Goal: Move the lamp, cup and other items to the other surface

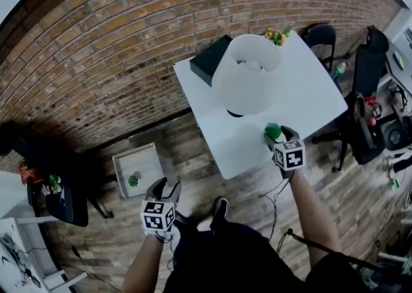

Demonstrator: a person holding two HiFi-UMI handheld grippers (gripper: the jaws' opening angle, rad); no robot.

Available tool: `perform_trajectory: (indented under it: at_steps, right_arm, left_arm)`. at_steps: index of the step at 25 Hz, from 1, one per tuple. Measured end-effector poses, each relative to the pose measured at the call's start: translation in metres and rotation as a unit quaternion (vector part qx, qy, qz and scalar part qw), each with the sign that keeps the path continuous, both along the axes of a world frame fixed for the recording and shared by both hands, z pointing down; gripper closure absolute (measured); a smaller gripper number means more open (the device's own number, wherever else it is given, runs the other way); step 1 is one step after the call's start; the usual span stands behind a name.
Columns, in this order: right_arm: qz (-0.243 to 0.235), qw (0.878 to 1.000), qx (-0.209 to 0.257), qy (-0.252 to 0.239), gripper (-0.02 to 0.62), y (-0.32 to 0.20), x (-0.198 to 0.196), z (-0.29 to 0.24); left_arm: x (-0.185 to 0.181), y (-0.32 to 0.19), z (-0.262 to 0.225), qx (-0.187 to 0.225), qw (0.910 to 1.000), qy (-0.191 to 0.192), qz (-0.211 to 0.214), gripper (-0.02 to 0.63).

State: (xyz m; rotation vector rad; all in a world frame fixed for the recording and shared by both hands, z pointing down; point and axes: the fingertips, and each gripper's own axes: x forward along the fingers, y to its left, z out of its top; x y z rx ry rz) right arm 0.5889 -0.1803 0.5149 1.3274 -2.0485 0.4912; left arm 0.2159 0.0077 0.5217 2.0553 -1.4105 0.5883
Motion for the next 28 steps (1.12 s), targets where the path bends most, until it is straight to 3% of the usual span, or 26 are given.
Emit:
perform_trajectory:
  at_steps: [6,10,14,20,28]
  right_arm:
    - [0.009,1.0,0.009,0.006,0.286,0.001,0.009,0.009]
    - [0.023,0.999,0.029,0.002,0.215,0.003,0.007,-0.002]
    - [0.02,0.999,0.051,0.005,0.237,0.015,-0.017,-0.024]
    - [-0.01,0.995,0.101,-0.018,0.294,0.038,-0.105,-0.068]
    - [-0.108,0.991,0.072,-0.033,0.31,0.091,-0.259,-0.058]
  left_arm:
    - [0.004,0.004,0.006,-0.007,1.0,0.003,0.005,0.4]
    - [0.002,0.007,0.003,-0.004,0.9999,0.003,0.011,0.4]
    - [-0.012,0.015,0.001,-0.004,0.9999,0.004,0.012,0.4]
    - [-0.051,0.035,-0.002,-0.006,0.9999,0.005,0.01,0.401]
    - [-0.143,0.075,-0.008,0.003,0.9998,0.004,-0.02,0.4]
